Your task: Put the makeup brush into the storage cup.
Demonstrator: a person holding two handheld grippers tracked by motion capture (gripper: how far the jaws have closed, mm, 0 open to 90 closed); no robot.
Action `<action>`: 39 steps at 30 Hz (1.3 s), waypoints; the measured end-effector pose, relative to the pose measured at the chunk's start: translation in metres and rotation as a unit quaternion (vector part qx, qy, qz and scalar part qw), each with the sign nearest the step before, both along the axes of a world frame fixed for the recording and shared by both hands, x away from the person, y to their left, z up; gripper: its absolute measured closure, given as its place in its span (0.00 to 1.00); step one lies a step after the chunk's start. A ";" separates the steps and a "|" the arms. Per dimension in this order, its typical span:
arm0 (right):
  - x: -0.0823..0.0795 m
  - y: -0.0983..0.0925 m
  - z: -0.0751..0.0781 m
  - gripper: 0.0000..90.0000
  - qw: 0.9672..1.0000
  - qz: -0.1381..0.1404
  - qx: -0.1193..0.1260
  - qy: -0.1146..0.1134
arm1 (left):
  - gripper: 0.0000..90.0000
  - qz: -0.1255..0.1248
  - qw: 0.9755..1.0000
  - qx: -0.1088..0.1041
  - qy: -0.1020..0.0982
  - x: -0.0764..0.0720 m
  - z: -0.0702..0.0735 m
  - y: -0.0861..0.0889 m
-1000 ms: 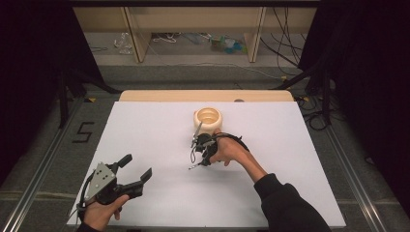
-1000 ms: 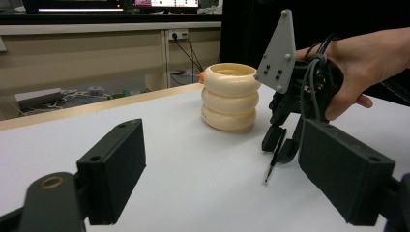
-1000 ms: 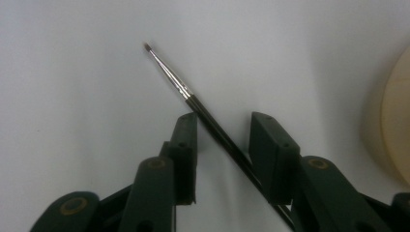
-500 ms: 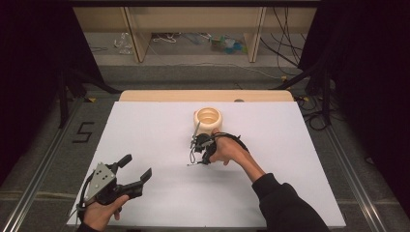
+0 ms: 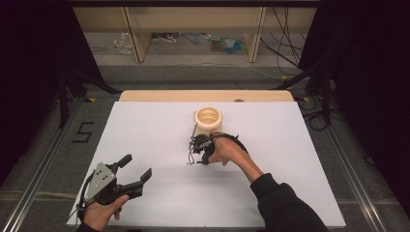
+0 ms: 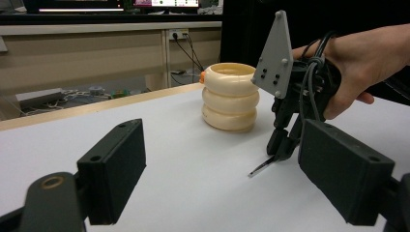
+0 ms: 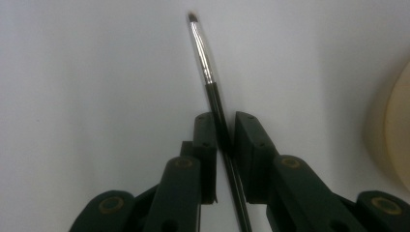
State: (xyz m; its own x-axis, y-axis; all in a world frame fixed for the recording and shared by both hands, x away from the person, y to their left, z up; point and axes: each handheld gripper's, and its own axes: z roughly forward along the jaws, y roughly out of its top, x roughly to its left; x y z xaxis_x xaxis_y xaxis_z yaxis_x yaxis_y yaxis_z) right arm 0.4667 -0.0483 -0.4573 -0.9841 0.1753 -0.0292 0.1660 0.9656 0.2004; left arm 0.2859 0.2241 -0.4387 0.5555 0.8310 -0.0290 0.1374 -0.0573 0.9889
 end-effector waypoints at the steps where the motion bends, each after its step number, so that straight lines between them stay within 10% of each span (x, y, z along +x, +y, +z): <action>1: 0.000 0.000 0.000 0.90 1.000 -0.003 -0.001 0.000 | 0.19 0.000 1.000 0.000 0.000 0.000 0.000 0.000; 39: -0.005 0.007 0.002 0.95 1.000 -0.010 -0.013 -0.001 | 0.19 -0.001 1.000 -0.003 0.001 0.000 0.000 -0.001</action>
